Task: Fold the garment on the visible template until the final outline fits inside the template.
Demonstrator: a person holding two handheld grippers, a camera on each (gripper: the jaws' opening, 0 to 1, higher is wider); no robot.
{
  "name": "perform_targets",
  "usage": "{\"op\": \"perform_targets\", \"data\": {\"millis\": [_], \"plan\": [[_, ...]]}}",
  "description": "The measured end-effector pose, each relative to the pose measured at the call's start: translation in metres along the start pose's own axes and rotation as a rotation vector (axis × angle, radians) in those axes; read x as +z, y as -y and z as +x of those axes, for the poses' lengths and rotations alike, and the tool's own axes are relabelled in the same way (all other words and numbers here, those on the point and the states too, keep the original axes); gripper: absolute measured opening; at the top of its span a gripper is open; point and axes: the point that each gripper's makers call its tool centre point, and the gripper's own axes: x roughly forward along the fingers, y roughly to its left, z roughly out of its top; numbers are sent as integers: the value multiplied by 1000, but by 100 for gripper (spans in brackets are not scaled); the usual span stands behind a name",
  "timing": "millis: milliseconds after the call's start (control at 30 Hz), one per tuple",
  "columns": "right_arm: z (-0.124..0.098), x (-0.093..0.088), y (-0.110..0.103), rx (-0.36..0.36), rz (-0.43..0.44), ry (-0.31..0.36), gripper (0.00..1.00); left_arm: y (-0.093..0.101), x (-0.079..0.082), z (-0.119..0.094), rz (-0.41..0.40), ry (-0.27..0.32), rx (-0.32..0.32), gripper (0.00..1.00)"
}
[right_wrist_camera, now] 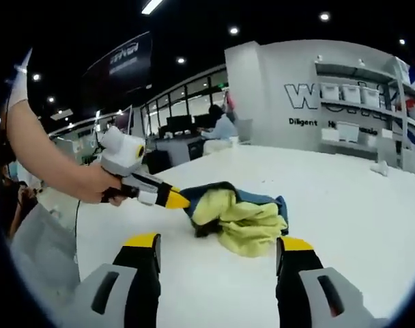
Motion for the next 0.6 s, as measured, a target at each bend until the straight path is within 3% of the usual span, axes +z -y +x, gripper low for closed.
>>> {"op": "perform_targets", "data": {"millis": [133, 267, 467, 567, 600], "plan": [[17, 13, 16, 1, -69, -6, 60, 20, 19, 0, 77, 44, -53, 0], [37, 27, 25, 20, -178, -19, 55, 32, 26, 3, 122, 45, -106, 0], [68, 43, 27, 81, -405, -57, 42, 51, 34, 6, 163, 41, -232, 0], [83, 44, 23, 132, -504, -93, 34, 53, 38, 7, 186, 33, -262, 0], [88, 44, 20, 151, -578, -107, 31, 54, 41, 7, 180, 34, -276, 0]]}}
